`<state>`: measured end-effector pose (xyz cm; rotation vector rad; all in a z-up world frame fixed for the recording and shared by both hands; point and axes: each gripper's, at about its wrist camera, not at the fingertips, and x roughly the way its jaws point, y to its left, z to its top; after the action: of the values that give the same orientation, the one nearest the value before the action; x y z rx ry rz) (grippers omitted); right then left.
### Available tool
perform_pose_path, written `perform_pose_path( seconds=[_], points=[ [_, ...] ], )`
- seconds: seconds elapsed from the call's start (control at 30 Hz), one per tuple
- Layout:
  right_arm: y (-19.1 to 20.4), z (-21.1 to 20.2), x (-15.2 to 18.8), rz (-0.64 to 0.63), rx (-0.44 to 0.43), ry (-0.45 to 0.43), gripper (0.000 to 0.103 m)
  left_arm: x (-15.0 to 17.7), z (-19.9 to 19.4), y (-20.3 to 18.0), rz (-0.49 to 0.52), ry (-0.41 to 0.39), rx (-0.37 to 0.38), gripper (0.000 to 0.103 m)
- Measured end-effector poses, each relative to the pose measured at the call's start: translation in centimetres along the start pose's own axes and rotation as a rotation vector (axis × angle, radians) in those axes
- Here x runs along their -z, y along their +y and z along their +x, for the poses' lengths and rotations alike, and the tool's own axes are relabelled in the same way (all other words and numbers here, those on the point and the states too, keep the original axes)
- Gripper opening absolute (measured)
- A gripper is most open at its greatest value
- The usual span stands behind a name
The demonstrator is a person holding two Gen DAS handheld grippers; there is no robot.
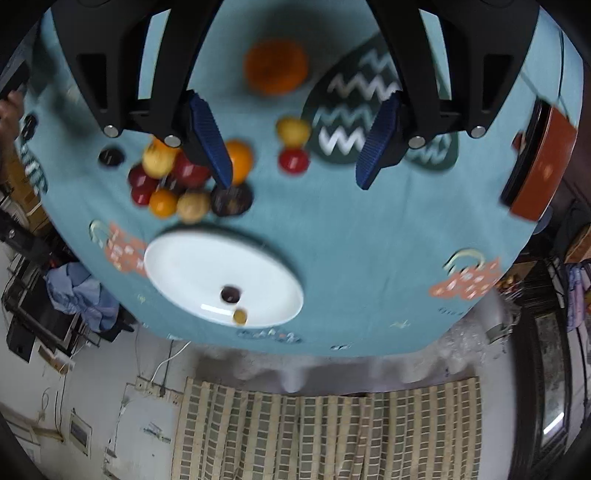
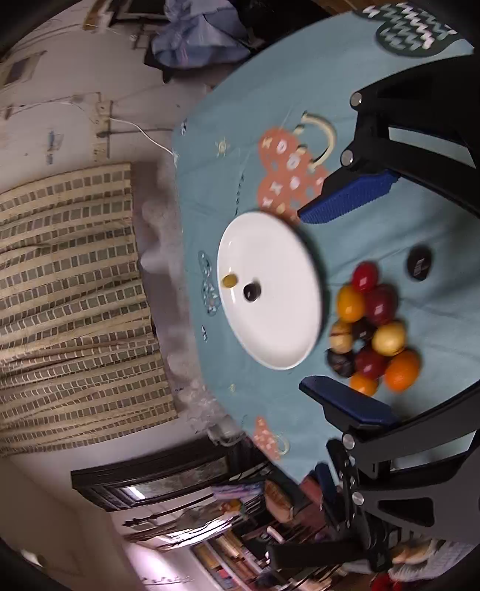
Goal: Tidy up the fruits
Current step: 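Carry both fruits to the white plate and release them there, then grasp the mandarin with the left gripper while the right gripper grasps a dark plum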
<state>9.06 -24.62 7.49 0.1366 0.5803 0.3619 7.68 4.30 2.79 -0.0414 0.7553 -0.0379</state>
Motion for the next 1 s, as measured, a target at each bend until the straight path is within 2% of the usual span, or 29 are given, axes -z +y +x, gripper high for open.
perform_pose_path(
  seconds=[0.07,0.17,0.33,0.53,0.6,0.67,0.73,0.87,1.0],
  points=[
    [-0.4,-0.4,2.0,0.011,0.004,0.006,0.085,2.2,-0.2,0.2,0.0,0.018,-0.019,0.071],
    [-0.2,0.1,3.8,-0.005,-0.006,0.059,0.085,4.5,-0.2,-0.4,0.026,0.059,-0.011,0.071],
    [-0.2,1.1,4.5,-0.027,0.04,0.092,0.085,5.2,-0.2,-2.2,0.116,0.046,-0.027,0.072],
    [-0.6,2.5,5.1,-0.016,0.082,0.156,0.085,5.3,1.2,-1.0,0.062,0.104,0.001,0.071],
    [-0.6,2.8,5.4,-0.023,0.094,0.169,0.085,5.3,1.4,-0.8,0.051,0.111,0.002,0.066],
    [-0.4,3.2,5.6,-0.039,0.11,0.183,0.085,5.5,1.6,-1.1,0.065,0.119,0.008,0.053],
    [-0.2,3.5,5.9,-0.063,0.128,0.198,0.085,5.7,1.8,-1.8,0.094,0.128,0.016,0.047],
    [0.1,4.2,6.5,-0.111,0.171,0.218,0.084,5.8,1.7,-2.2,0.121,0.117,-0.001,0.046],
    [-0.1,4.9,6.8,-0.131,0.181,0.252,0.063,5.7,1.6,-2.0,0.105,0.119,0.011,0.046]
  ],
)
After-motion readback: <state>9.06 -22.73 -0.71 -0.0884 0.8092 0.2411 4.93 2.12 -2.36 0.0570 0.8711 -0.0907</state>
